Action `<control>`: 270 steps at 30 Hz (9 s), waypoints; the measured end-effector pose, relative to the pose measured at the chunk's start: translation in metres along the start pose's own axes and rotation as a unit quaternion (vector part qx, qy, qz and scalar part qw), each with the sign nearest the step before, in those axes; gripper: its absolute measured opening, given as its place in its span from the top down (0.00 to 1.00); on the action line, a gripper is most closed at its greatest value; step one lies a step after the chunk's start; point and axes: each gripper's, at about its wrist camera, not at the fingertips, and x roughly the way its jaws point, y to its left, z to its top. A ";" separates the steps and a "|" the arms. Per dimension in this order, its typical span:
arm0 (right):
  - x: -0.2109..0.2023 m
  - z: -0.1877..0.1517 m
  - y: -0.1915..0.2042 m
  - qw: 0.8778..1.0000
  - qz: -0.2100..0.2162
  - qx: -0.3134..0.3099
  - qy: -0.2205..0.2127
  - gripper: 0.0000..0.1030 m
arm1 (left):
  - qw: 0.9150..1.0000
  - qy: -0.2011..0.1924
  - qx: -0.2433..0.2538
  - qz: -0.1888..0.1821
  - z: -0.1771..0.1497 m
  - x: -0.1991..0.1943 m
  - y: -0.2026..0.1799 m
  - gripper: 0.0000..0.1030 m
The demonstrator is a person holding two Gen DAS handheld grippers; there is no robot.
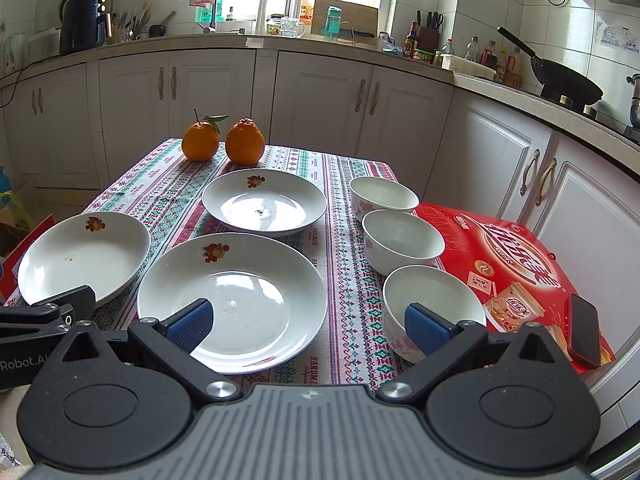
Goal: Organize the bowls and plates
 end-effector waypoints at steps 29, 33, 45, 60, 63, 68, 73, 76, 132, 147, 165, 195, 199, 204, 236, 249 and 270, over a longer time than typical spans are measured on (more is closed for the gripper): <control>0.006 0.001 0.004 1.000 0.006 -0.006 0.002 0.00 | 1.000 -0.002 0.002 0.001 0.001 0.001 0.002 0.01; 0.010 0.007 0.003 1.000 0.026 -0.006 0.001 0.00 | 1.000 -0.007 0.004 -0.003 0.004 0.003 0.008 0.01; 0.027 0.057 -0.027 0.985 0.148 0.048 -0.071 0.00 | 0.999 -0.032 0.016 -0.010 0.006 0.014 0.048 0.00; 0.081 0.075 0.014 0.966 0.260 -0.019 -0.001 0.00 | 0.994 0.067 0.050 -0.065 -0.034 0.063 0.100 0.01; 0.092 0.074 0.025 0.964 0.262 -0.036 0.015 0.00 | 0.993 0.074 0.065 -0.072 -0.033 0.073 0.104 0.00; 0.112 0.081 0.044 0.955 0.286 -0.069 0.045 0.00 | 0.990 0.082 0.078 -0.088 -0.033 0.086 0.110 0.01; 0.129 0.089 0.069 0.944 0.304 -0.108 0.069 0.00 | 0.987 0.086 0.094 -0.097 -0.032 0.095 0.113 0.01; 0.138 0.095 0.082 0.936 0.316 -0.130 0.080 0.00 | 0.985 0.093 0.092 -0.109 -0.030 0.101 0.117 0.00; 0.247 0.114 0.153 0.854 0.440 -0.166 0.222 0.36 | 0.972 0.082 0.134 -0.175 -0.024 0.104 0.127 0.10; 0.268 0.141 0.149 0.870 0.425 -0.153 0.195 0.36 | 0.972 0.075 0.142 -0.172 -0.002 0.132 0.133 0.10; 0.305 0.160 0.152 0.885 0.407 -0.143 0.175 0.36 | 0.971 0.077 0.152 -0.170 0.011 0.157 0.136 0.10; 0.262 0.160 0.126 0.900 0.391 -0.136 0.137 0.01 | 0.976 0.071 0.117 -0.171 0.007 0.135 0.143 0.08; 0.232 0.158 0.109 0.907 0.381 -0.134 0.115 0.00 | 0.980 0.057 0.104 -0.161 0.004 0.115 0.141 0.04; 0.197 0.145 0.090 0.921 0.356 -0.133 0.092 0.00 | 0.983 0.036 0.091 -0.152 0.000 0.089 0.130 0.04; 0.104 0.038 -0.039 0.969 0.234 -0.026 0.075 0.00 | 0.957 0.054 0.189 -0.216 -0.047 0.068 0.020 0.04; 0.137 0.048 -0.056 0.957 0.263 0.009 0.125 0.00 | 0.939 0.065 0.218 -0.257 -0.047 0.097 0.000 0.04; 0.209 0.059 -0.034 0.927 0.278 -0.015 0.253 0.00 | 0.919 0.065 0.228 -0.314 -0.042 0.114 0.002 0.01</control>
